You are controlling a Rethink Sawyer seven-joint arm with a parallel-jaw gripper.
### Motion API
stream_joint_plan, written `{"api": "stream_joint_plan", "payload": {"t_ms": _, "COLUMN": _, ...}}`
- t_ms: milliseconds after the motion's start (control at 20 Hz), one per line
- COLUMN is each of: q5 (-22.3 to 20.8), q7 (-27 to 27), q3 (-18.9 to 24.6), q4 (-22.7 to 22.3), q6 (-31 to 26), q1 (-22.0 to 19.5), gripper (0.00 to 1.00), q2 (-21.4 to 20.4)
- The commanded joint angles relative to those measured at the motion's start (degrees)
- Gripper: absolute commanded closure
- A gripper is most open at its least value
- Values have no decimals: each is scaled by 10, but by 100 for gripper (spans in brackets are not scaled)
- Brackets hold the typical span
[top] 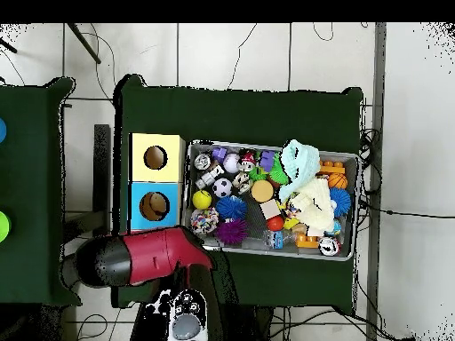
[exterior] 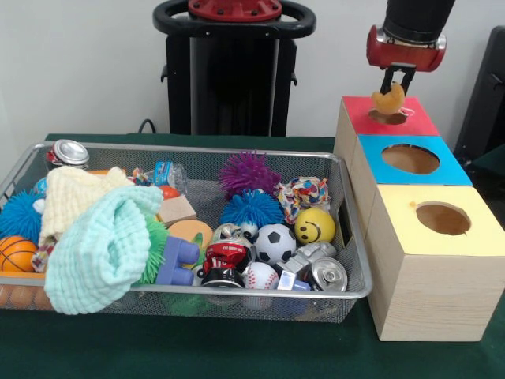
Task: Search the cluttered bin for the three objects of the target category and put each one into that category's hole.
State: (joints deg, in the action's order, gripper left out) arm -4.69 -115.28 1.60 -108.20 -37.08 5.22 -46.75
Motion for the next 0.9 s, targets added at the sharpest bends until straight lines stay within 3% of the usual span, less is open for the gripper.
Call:
{"api": "stream_joint_plan", "payload": {"t_ms": 50, "q5": -10, "q7": -48, "q3": 23, "q4": -18, "q6": 70, "q1": -20, "gripper": 100, "q2": 31}}
{"api": "stream_joint_plan", "payload": {"t_ms": 900, "q5": -16, "q7": -53, "q3": 23, "q4": -30, "q6": 131, "q1": -23, "gripper": 100, "q2": 64}}
